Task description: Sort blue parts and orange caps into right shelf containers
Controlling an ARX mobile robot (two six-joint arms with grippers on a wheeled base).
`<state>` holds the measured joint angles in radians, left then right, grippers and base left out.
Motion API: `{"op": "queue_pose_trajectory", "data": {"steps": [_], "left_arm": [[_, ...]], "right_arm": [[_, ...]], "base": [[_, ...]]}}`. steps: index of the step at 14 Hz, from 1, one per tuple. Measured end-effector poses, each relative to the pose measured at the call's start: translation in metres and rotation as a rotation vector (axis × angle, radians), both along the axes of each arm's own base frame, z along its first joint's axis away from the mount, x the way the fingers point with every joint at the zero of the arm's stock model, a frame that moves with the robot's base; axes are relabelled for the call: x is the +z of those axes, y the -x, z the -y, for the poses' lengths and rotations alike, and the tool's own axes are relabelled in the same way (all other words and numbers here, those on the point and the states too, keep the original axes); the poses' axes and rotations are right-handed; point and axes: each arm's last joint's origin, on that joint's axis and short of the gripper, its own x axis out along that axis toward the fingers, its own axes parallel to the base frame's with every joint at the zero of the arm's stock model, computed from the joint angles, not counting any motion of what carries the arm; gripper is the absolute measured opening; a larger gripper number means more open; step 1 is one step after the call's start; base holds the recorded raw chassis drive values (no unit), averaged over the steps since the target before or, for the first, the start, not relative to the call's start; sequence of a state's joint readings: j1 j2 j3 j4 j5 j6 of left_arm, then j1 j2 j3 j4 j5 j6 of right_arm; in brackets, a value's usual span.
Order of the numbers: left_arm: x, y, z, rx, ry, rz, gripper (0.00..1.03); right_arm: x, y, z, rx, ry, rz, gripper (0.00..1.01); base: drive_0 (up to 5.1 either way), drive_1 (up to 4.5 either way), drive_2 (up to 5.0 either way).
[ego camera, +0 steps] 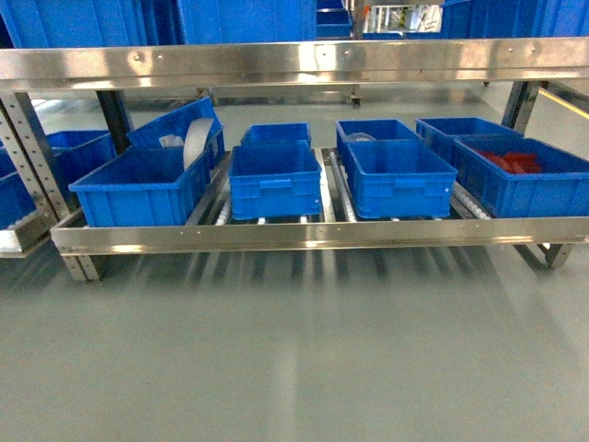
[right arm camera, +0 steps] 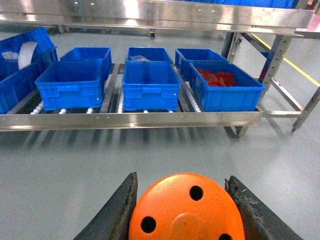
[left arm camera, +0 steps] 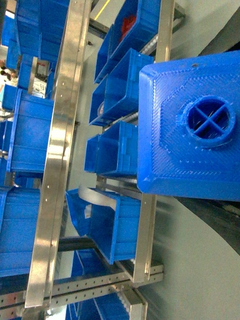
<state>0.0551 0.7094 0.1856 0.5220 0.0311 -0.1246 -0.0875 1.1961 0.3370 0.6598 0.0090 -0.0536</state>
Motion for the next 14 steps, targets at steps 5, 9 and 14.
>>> {"op": "queue_pose_trajectory", "data": {"steps": [5,9,14], "left_arm": [[0.0003,0.0002,-0.0004,0.006,0.0,0.003,0.44],[0.0011,0.0006,-0.0004,0.007,0.0,0.009,0.44],[0.0003,0.0003,-0.0005,0.008,0.0,0.002,0.44]], "right_arm": [[0.0001,-0.0001,-0.0006,0.007,-0.001,0.002,0.44],[0.0004,-0.0001,-0.0007,0.008,-0.001,0.004,0.44],[0.0002,-0.0001,-0.0007,0.008,-0.001,0.002,0.44]], "base": [[0.0,0.0,0.0],[0.0,3.17,-3.1],[0.1,4.28,-4.2]]}}
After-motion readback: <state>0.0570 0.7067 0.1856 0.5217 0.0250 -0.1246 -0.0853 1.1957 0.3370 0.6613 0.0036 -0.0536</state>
